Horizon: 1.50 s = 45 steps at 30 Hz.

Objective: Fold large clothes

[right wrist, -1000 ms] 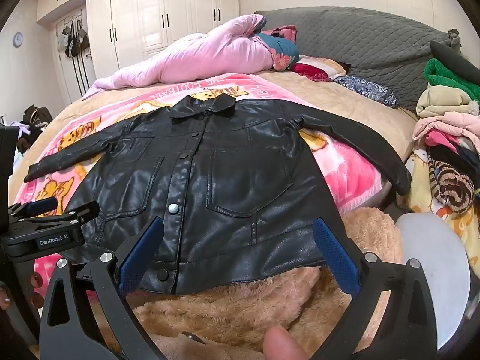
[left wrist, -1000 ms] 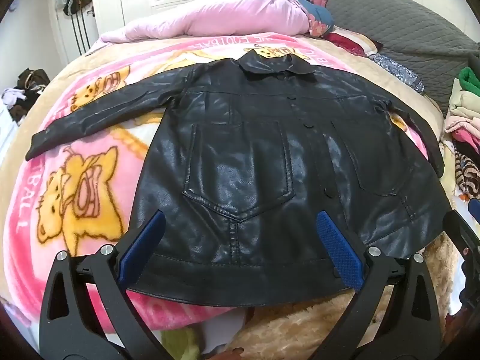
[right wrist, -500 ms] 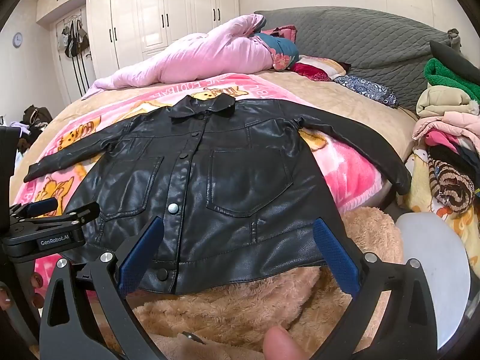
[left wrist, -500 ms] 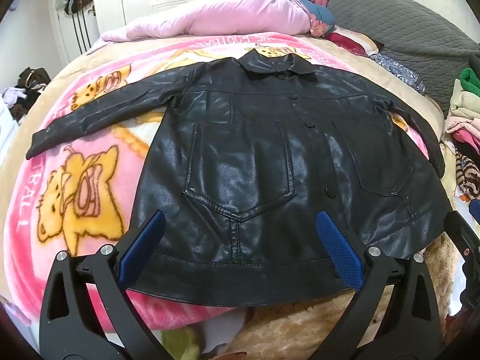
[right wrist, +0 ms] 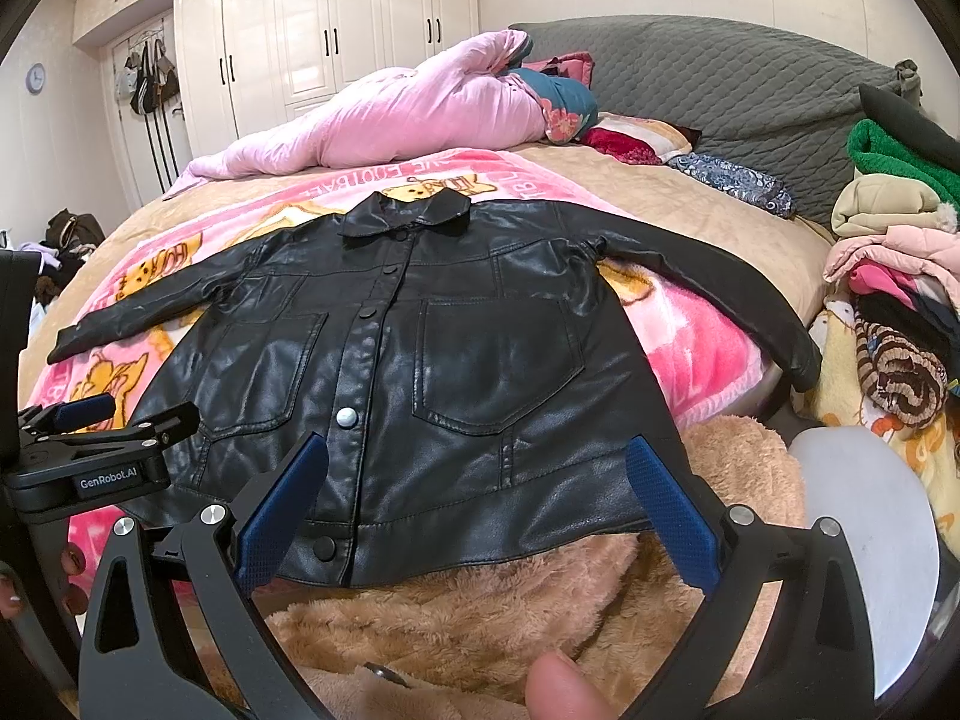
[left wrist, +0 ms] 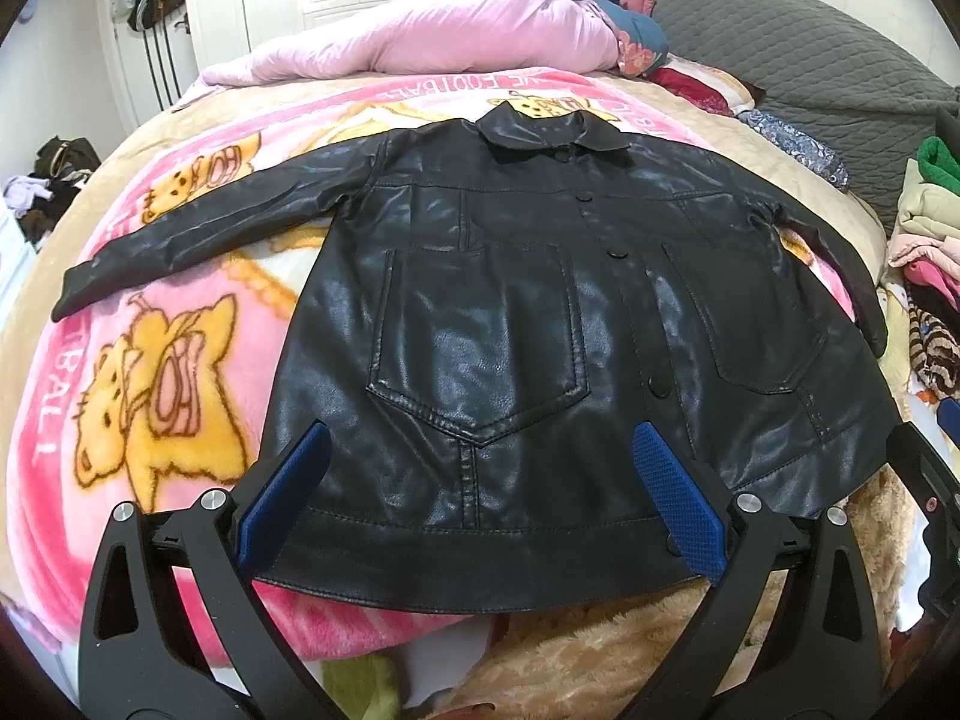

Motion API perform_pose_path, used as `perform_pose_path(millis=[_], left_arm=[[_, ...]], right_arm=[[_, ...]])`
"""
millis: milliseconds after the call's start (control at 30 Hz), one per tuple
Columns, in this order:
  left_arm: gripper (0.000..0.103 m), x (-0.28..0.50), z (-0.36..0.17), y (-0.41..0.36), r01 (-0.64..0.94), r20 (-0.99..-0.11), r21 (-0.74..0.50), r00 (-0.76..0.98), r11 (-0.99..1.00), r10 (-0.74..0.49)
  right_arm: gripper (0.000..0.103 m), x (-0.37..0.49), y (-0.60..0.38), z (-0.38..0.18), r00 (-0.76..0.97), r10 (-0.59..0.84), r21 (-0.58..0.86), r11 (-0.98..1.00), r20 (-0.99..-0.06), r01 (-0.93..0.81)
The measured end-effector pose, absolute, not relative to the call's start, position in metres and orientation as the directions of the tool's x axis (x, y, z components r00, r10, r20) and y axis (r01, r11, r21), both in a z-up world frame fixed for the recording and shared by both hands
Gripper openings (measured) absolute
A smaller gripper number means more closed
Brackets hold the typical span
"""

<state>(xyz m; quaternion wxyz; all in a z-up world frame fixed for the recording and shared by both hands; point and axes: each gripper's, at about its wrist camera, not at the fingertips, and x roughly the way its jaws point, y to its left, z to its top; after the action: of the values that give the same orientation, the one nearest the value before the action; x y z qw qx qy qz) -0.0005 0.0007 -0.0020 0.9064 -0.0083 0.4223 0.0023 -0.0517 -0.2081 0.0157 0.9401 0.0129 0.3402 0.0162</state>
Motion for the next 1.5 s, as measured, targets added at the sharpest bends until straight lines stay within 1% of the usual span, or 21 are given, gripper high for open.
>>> perform_pose_path(millis=[1000,1500], left_arm=[[0.094,0.005,0.002,0.0,-0.011,-0.765,-0.011,0.644,1.0,-0.001],[0.094,0.028,0.004,-0.004,-0.017,-0.765,-0.035,0.644,0.999,-0.016]], right_arm=[[0.099,-0.05,-0.208,0.014,0.768,0.041,0.034,0.999,-0.64,-0.025],[0.099,-0.029,-0.206,0.011,0.754,0.061,0.048,0.998,-0.654,-0.039]])
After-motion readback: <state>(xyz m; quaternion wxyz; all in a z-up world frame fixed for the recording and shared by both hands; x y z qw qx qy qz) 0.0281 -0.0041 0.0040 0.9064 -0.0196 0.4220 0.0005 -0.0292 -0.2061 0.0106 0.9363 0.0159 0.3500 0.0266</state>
